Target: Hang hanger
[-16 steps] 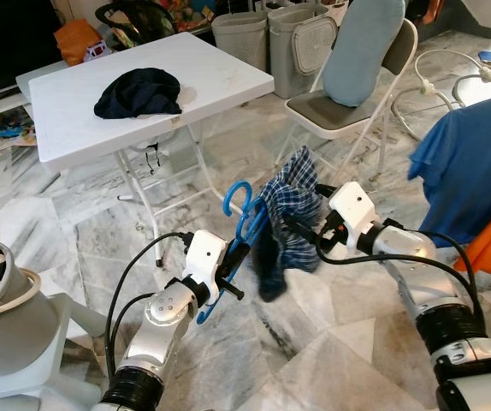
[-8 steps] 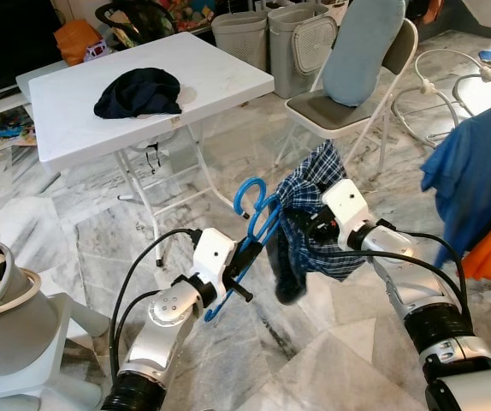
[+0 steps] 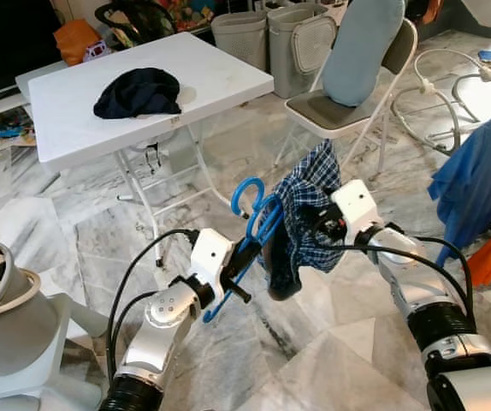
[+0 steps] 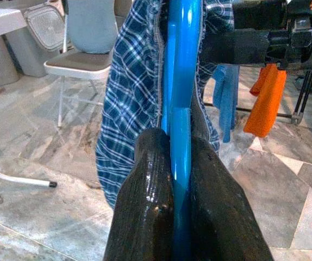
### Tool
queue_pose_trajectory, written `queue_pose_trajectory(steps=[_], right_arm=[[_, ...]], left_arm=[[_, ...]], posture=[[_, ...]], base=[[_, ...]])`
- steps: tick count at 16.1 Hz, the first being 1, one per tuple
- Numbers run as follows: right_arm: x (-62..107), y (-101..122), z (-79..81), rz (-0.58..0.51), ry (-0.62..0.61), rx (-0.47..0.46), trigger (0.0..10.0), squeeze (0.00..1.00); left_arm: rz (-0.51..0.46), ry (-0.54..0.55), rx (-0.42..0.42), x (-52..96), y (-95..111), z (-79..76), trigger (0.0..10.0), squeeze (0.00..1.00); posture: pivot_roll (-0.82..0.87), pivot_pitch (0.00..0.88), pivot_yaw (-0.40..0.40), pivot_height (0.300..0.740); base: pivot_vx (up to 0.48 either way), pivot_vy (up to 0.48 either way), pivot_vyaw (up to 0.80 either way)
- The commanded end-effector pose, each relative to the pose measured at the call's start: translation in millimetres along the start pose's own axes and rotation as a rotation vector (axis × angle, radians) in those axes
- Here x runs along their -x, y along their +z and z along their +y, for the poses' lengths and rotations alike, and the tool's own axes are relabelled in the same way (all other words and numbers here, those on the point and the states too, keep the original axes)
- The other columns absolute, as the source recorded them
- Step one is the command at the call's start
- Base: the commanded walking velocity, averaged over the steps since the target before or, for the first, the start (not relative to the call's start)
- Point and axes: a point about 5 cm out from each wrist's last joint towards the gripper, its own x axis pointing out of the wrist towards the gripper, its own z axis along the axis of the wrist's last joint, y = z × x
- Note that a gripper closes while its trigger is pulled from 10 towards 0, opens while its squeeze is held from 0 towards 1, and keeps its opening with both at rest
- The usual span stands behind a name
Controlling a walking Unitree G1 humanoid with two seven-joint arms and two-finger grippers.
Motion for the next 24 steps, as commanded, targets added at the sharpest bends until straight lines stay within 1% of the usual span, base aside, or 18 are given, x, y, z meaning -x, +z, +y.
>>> queue_pose_trajectory(steps=[1, 5, 8, 9, 13, 16, 17, 18, 20, 22, 24], right_arm=[[-4.3, 5.2, -1.2, -0.012, -0.017, -0.036, 0.0, 0.0], [-6.9, 7.5, -2.6, -0.032, -0.056, -0.121, 0.0, 0.0], [-10.0, 13.8, -4.6, -0.058, -0.084, -0.159, 0.0, 0.0], [-11.2, 18.2, -9.3, -0.076, -0.117, -0.195, 0.0, 0.0], [-12.2, 25.6, -15.4, -0.098, -0.14, -0.208, 0.0, 0.0], [-14.3, 34.9, -22.9, -0.123, -0.195, -0.227, 0.0, 0.0], [-15.8, 38.9, -28.4, -0.125, -0.246, -0.244, 0.0, 0.0], [-16.8, 41.6, -31.8, -0.127, -0.276, -0.26, 0.0, 0.0], [-20.5, 47.1, -33.8, -0.132, -0.306, -0.288, 0.0, 0.0], [-26.5, 53.0, -34.2, -0.117, -0.361, -0.278, 0.0, 0.0], [-29.1, 55.7, -38.5, -0.091, -0.443, -0.266, 0.0, 0.0]], left_arm=[[-0.018, 0.006, -0.013, 2.0, 6.0, 4.2, 0.0, 0.0], [-0.017, 0.004, -0.007, 1.8, 5.5, 3.3, 0.0, 0.0], [-0.013, 0.002, -0.006, 1.4, 4.7, 2.9, 0.0, 0.0], [-0.001, 0.013, -0.01, 2.4, 1.7, 4.6, 0.0, 0.0], [0.029, 0.048, -0.025, 5.2, -3.9, 9.9, 0.0, 0.0], [0.066, 0.064, -0.045, 6.9, -8.9, 13.0, 0.0, 0.0], [0.082, 0.052, -0.063, 8.4, -11.4, 12.3, 0.0, 0.0], [0.085, 0.035, -0.06, 9.8, -12.2, 10.0, 0.0, 0.0], [0.114, -0.016, -0.086, 14.8, -16.0, 4.9, 0.0, 0.0], [0.151, -0.074, -0.12, 24.0, -20.9, 1.0, 0.0, 0.0], [0.169, -0.111, -0.132, 33.4, -22.2, -1.6, 0.0, 0.0]], posture=[[-0.12, 0.0, 0.118, 0.74], [-0.12, 0.0, 0.116, 0.74], [-0.12, 0.0, 0.115, 0.74], [-0.12, 0.0, 0.112, 0.74], [-0.12, 0.0, 0.11, 0.74], [-0.12, 0.0, 0.109, 0.74], [-0.13, 0.0, 0.111, 0.74], [-0.13, 0.0, 0.111, 0.74], [-0.12, 0.0, 0.108, 0.74], [-0.12, 0.0, 0.106, 0.74], [-0.11, 0.0, 0.102, 0.74]], base=[[0.0, 0.0, 0.0], [0.0, 0.0, 0.0], [0.0, 0.0, 0.0], [0.0, 0.0, 0.0], [0.0, 0.0, 0.0], [0.0, 0.0, 0.0], [0.0, 0.0, 0.0], [0.0, 0.0, 0.0], [0.0, 0.0, 0.0], [0.0, 0.0, 0.0], [0.0, 0.0, 0.0]])
